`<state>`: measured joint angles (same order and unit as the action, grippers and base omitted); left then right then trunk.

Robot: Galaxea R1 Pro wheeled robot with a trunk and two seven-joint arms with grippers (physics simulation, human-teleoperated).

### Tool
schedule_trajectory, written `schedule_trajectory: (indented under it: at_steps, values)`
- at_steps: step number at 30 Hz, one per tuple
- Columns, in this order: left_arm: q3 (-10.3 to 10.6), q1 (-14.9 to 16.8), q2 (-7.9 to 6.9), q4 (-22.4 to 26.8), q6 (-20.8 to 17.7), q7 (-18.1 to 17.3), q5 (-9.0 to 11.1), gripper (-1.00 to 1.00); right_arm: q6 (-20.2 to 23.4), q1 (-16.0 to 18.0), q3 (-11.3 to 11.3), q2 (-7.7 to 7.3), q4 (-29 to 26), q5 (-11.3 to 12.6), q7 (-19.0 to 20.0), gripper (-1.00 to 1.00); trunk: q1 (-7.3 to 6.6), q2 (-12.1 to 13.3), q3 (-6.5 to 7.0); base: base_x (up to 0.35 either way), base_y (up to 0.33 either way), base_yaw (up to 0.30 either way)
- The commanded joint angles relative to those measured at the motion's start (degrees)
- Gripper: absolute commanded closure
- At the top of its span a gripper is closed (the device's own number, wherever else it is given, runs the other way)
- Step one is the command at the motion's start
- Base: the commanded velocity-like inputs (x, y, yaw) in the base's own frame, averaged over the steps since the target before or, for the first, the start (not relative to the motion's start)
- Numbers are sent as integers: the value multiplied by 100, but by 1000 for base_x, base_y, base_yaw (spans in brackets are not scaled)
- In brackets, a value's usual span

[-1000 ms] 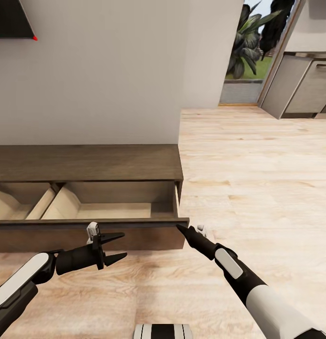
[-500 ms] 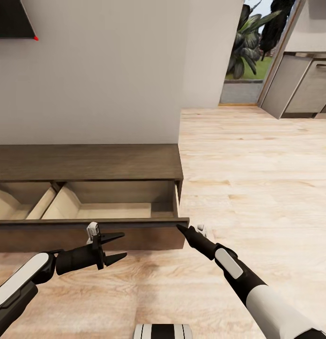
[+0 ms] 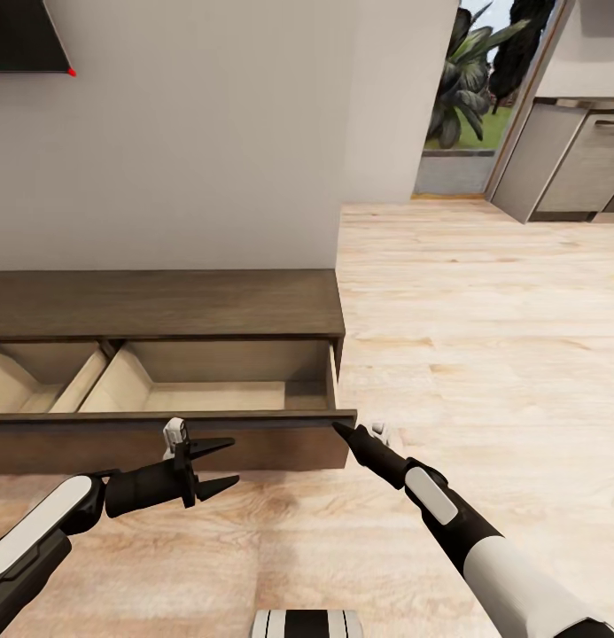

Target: Place each of the two pumpkins and all three candles from the living room inside a cabinet in the living room (use any cabinet), then make sure every cabinet is closed, and position the cauldron so it is next to a table in the living room.

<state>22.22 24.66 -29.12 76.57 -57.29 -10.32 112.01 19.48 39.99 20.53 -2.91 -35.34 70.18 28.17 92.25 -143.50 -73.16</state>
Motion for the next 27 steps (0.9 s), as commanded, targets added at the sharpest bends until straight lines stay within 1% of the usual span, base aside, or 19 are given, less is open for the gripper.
schedule_trajectory:
  at_steps: [1,6,11,27]
  values:
    - [11,3,-6,-2,1,-57,-39,-100,38,9,-295,-8,-6,154,22,100,-2,-2,-3,-1,0,0]
    - [11,-1,-6,-2,0,-57,-39,-100,38,9,-295,-8,-8,154,22,100,-2,-2,-3,-14,0,0]
    - [11,-1,-6,-2,1,-57,-39,-100,38,9,-295,-8,-8,154,22,100,-2,-2,-3,-108,0,0]
    - [11,0,-6,-2,-2,-57,-39,-100,38,9,-294,-8,-3,154,21,100,-2,-2,-3,-17,0,0]
